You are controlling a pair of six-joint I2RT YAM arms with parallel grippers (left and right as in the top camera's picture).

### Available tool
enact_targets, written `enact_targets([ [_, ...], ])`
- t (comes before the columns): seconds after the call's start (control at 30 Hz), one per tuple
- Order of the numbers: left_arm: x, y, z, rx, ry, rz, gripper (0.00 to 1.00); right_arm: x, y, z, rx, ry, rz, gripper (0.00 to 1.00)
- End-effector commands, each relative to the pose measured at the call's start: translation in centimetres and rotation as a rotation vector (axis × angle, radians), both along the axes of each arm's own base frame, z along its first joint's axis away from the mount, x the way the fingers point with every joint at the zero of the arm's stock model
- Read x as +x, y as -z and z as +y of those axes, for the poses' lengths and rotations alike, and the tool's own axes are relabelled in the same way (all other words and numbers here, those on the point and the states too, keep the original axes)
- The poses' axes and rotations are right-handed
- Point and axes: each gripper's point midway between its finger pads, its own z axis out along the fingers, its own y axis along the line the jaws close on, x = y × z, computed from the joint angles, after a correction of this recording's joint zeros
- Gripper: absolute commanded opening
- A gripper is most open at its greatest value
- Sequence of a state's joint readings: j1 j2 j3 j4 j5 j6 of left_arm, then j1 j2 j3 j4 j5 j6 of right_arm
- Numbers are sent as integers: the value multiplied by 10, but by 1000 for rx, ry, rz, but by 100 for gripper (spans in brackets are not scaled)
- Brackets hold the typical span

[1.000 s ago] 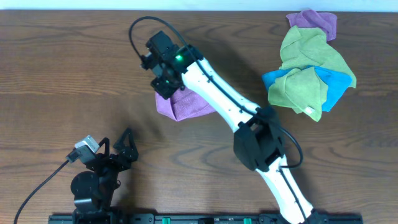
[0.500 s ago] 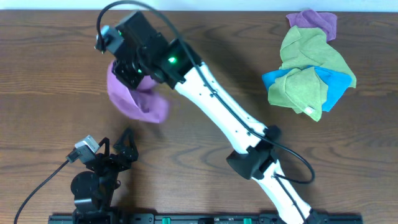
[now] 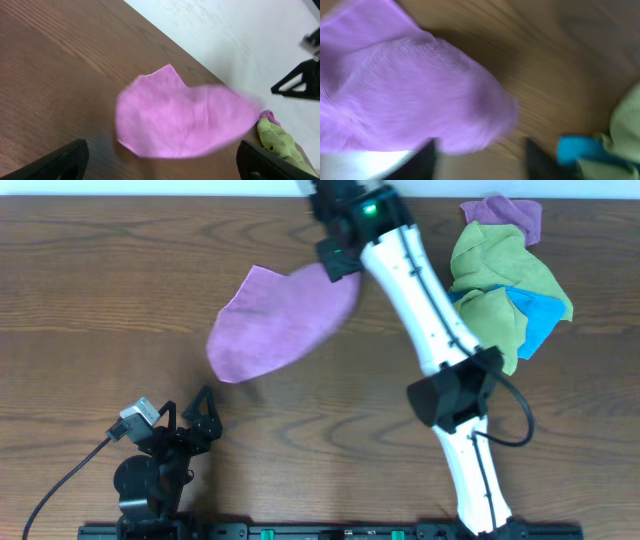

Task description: Fold the cloth

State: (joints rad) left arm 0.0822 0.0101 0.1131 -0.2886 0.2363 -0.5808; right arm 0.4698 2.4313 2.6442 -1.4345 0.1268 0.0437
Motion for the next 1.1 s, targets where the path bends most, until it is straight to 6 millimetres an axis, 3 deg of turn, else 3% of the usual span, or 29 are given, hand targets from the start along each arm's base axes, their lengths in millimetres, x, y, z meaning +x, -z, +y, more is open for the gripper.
enact_targets([
  [0.0,-1,13,1,-11,-8,38,95,1,3,-12,31,81,27,84],
  [0.1,-1,13,1,-11,-8,38,95,0,4,-11,39,60,38,86],
  [0.23,-1,13,1,-10,-8,38,95,-16,10,34,139,-156,84,85],
  [0.3,-1,13,1,-10,-8,38,95,-18,16,46,136,-201,81,80],
  [0.37,-1,13,1,-11,-8,38,95,-19,30,52,129,-212,92,68],
  [0.43,-1,13,1,-11,-8,38,95,-25,44,49,118,-189,134,49],
  [0.5,-1,13,1,-11,-8,38,95,-33,59,42,96,-177,185,23],
  [0.53,-1,13,1,-11,-8,38,95,-35,65,37,87,-169,207,2],
  [0.83,-1,13,1,-10,-8,38,95,-29,101,-15,5,-32,268,1],
  [1.07,-1,13,1,-11,-8,38,96,-38,122,-24,-14,-23,314,1],
])
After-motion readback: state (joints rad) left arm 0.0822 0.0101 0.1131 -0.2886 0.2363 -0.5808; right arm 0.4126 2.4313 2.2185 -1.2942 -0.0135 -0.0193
